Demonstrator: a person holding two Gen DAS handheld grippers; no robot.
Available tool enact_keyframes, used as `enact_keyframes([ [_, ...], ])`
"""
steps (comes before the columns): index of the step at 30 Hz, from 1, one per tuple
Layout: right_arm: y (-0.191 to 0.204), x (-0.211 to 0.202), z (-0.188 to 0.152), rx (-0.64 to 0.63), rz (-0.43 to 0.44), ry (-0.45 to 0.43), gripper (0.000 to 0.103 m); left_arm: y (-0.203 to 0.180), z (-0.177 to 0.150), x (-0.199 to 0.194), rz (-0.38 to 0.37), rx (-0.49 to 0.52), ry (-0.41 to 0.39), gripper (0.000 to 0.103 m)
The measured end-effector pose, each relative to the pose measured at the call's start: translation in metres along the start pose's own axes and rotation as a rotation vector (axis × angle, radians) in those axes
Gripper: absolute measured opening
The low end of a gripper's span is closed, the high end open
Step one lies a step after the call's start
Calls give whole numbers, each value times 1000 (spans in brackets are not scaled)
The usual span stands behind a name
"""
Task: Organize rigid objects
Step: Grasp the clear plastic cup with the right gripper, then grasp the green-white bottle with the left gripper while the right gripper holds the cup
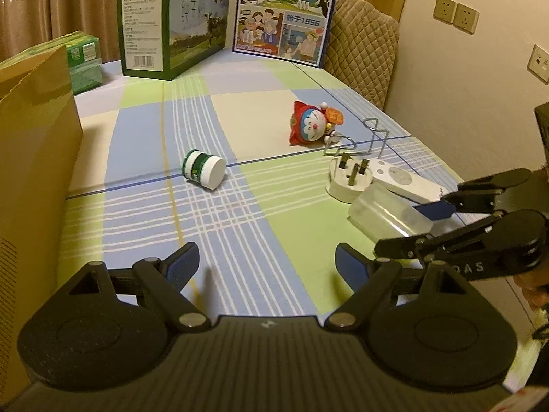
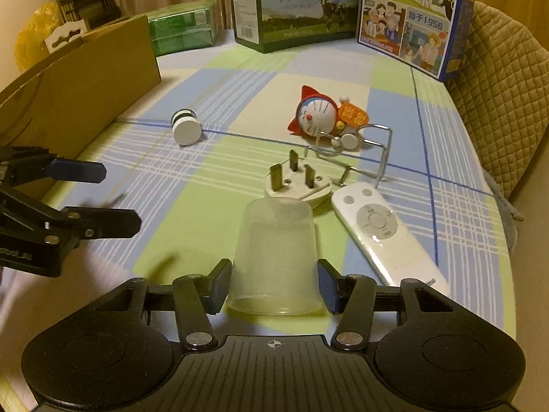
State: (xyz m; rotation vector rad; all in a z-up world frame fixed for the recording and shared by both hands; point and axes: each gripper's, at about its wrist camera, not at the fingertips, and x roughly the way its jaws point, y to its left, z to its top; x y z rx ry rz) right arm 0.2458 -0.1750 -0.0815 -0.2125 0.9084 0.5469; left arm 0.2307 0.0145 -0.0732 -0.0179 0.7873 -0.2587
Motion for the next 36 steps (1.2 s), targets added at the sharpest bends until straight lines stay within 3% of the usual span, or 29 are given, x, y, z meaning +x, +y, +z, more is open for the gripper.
enact_keyframes([
  [10, 18, 10, 19, 2, 60, -33, 50, 6, 0, -1, 43, -7, -13, 83],
  [19, -1, 33, 39, 40, 31, -73, 49, 12, 1, 5, 78, -13, -12, 83],
  [28, -8, 27, 46, 112, 79, -104, 50, 19, 15, 31, 109, 6, -48, 83],
  [34, -10, 25, 46, 138, 80, -91, 49, 23, 32, 55, 159, 41, -100, 78],
  [36, -12, 23, 47, 144, 80, -96, 49, 26, 39, 63, 170, 44, -113, 71],
])
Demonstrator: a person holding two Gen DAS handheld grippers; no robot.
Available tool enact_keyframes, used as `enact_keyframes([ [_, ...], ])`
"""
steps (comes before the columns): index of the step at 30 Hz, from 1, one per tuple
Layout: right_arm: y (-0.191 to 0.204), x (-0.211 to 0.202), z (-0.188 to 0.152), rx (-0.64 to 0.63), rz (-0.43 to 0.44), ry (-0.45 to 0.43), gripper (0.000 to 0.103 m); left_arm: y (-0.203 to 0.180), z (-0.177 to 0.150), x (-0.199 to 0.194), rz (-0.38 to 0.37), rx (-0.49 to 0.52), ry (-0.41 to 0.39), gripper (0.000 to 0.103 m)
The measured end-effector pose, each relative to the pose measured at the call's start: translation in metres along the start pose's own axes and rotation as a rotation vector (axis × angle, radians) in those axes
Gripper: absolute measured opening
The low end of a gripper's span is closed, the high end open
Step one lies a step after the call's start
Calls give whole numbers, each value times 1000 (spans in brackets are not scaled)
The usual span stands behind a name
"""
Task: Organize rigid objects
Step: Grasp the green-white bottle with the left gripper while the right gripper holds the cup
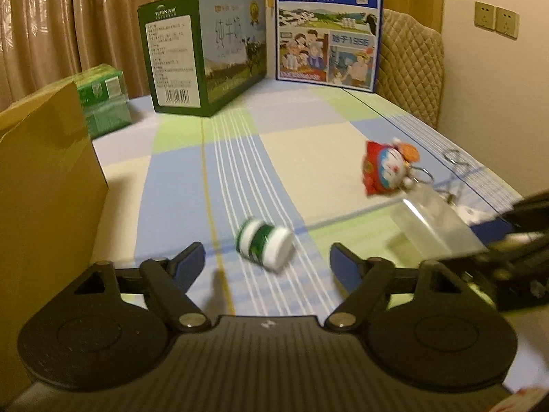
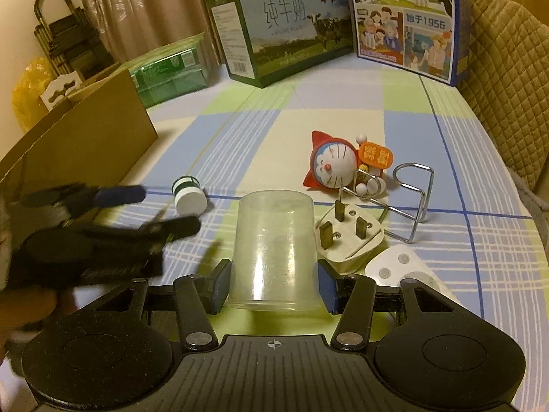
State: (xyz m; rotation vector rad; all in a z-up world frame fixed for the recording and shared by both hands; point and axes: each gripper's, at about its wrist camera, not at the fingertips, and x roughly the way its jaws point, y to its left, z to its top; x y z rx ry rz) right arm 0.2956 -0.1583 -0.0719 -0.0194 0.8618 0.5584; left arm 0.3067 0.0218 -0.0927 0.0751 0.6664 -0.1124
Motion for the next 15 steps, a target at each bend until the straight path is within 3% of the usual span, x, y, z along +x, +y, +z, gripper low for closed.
enact_keyframes([
  [4, -1, 0, 2, 3, 4, -5, 50, 0, 7, 16, -6, 27, -1, 59],
  [9, -1, 0, 2, -3, 1, -2, 49, -2, 2, 20, -18, 47, 38, 30],
  [15, 2, -5, -1, 0, 4, -9, 49, -8, -9, -7, -26, 26, 64, 27],
])
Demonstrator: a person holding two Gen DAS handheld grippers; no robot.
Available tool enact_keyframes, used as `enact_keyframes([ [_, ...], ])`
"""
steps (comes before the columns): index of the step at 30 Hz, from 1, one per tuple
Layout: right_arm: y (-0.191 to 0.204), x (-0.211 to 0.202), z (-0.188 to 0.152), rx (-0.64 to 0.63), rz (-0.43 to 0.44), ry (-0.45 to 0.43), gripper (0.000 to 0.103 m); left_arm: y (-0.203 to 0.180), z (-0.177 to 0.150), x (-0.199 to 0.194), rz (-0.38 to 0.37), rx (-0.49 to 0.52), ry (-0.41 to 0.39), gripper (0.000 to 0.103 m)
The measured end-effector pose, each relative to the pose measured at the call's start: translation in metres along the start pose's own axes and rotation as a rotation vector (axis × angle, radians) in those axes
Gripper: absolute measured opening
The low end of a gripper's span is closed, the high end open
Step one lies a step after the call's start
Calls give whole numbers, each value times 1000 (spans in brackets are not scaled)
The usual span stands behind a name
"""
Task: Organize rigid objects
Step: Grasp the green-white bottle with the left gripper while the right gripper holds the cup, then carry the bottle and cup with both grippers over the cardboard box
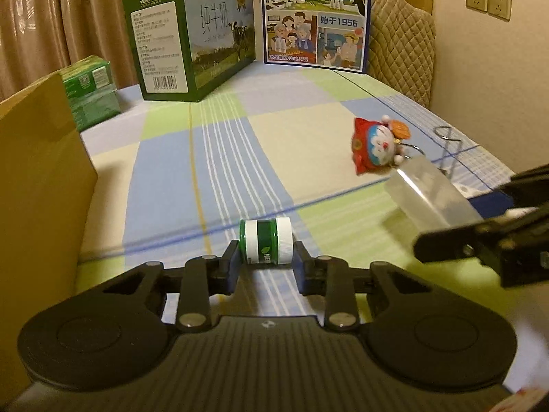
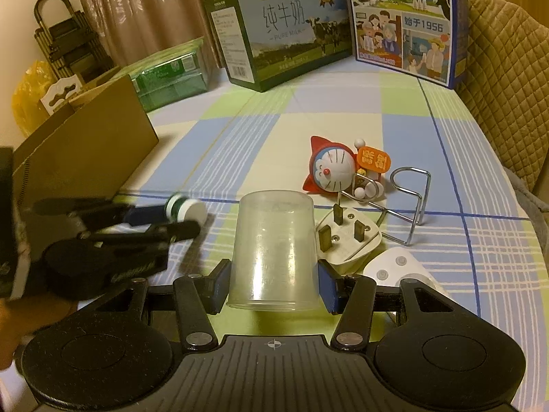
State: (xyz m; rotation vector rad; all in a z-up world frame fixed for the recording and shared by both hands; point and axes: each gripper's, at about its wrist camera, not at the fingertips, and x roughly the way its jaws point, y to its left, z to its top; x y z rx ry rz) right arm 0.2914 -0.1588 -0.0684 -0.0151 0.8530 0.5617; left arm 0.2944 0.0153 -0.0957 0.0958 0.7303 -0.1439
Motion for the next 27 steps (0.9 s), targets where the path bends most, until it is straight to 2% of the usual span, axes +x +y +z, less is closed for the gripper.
enact_keyframes([
  [10, 18, -32, -17, -11, -15, -20, 49, -11, -29, -61, -14, -66, 18, 26],
  [15, 33, -53, -37, 10, -31, -21, 49, -19, -46, -95, -17, -90, 6, 26],
  [22, 54, -90, -70, 114, -50, -51, 49, -29, -65, -137, -20, -82, -23, 26],
  [27, 74, -116, -86, 139, -75, -72, 49, -27, -68, -164, -28, -93, -51, 26],
])
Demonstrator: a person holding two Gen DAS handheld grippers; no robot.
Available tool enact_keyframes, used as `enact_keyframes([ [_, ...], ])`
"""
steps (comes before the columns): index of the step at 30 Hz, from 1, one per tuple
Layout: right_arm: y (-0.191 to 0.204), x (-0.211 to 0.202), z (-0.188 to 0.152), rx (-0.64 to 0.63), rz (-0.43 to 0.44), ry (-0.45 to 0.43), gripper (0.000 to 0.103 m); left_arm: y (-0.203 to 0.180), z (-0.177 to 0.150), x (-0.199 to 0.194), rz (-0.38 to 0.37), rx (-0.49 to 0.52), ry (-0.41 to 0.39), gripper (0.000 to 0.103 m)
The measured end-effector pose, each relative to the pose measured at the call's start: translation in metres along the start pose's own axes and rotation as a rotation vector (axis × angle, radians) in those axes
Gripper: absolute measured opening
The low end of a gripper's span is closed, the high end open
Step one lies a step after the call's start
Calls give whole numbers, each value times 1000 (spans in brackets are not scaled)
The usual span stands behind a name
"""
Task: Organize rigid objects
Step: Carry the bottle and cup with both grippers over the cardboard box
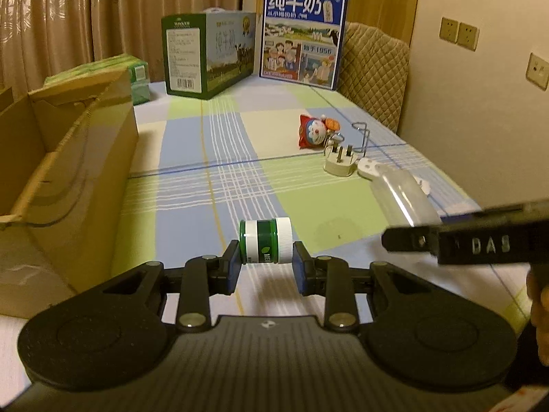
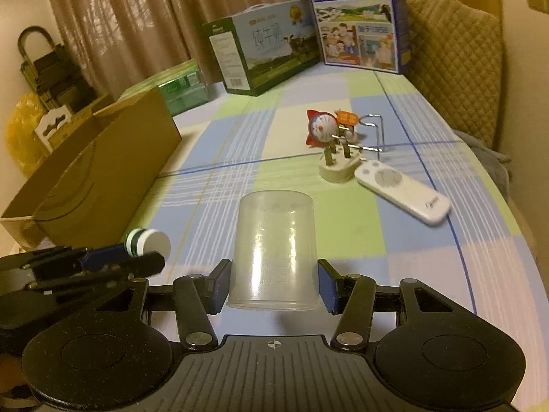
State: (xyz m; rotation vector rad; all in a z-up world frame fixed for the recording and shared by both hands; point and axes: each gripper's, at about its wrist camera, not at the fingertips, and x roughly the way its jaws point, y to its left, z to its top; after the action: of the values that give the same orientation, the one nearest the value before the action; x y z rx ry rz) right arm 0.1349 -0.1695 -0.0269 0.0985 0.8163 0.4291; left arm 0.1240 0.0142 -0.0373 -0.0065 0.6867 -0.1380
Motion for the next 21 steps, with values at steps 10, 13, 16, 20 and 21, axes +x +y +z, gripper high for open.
enact_keyframes([
  [10, 49, -38, 13, -64, 34, -54, 49, 11, 21, -56, -13, 9, -61, 26],
  [13, 67, -45, 22, -91, 53, -68, 49, 21, 32, -74, 0, 16, -83, 26],
  [16, 86, -49, 30, -120, 81, -74, 49, 34, 43, -91, 20, 21, -98, 27],
  [20, 115, -48, 43, -167, 125, -78, 49, 61, 56, -111, 56, 3, -112, 27],
  [21, 122, -48, 46, -180, 136, -78, 49, 69, 58, -116, 62, -4, -115, 27],
])
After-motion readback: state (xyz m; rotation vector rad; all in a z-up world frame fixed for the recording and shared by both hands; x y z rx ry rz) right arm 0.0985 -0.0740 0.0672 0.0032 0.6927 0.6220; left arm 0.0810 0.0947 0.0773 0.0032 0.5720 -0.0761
